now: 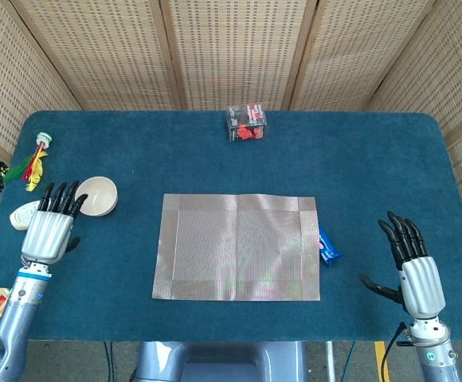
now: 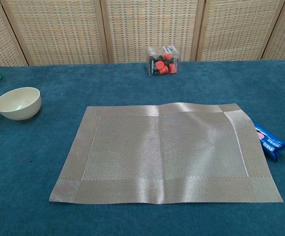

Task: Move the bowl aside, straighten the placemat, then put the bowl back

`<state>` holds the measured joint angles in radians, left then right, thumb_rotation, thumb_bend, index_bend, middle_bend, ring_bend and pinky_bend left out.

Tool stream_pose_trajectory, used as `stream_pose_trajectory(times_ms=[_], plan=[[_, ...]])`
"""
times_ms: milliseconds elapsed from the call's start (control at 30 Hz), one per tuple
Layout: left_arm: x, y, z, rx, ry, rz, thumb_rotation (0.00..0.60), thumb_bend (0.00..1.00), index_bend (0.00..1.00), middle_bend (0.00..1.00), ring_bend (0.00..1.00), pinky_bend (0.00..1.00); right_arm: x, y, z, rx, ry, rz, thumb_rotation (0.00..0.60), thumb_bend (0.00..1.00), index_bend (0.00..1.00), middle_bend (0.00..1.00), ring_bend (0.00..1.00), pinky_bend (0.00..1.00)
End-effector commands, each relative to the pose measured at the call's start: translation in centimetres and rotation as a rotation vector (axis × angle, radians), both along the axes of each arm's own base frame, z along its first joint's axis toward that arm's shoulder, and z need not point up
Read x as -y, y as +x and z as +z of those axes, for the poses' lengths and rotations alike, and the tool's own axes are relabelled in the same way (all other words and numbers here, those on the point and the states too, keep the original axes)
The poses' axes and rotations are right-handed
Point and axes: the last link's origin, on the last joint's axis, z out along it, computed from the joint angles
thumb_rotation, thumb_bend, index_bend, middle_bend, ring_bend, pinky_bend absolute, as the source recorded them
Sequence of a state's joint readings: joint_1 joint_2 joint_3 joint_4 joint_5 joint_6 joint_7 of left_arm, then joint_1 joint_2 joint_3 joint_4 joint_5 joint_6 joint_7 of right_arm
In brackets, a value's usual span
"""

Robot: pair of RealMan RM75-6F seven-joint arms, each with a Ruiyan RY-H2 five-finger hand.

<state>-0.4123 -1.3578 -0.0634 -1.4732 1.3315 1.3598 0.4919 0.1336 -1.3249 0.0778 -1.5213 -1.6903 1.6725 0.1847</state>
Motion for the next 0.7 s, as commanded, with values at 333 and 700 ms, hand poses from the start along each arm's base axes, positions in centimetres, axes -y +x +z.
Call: stream_pose_trajectory(times_ms=[333,700], plan=[[-2.9,-4.5,-2.0,-0.007,-0.016,0.161,0.600,0.15,0.31,0.00,0.00,0.00,0.0,0.0,-0.2,0.003,0.013,-0.003,0.600,0.25,0.09,0.00,0.00,0.00],[-5.6,-4.4,-3.9,-0.027,-0.030,0.169,0.600,0.15,0.34,0.00,0.00,0.00,0.0,0.0,-0.4,-0.001,0.023,-0.004,0.600,0.25,0.09,0.00,0.00,0.00]])
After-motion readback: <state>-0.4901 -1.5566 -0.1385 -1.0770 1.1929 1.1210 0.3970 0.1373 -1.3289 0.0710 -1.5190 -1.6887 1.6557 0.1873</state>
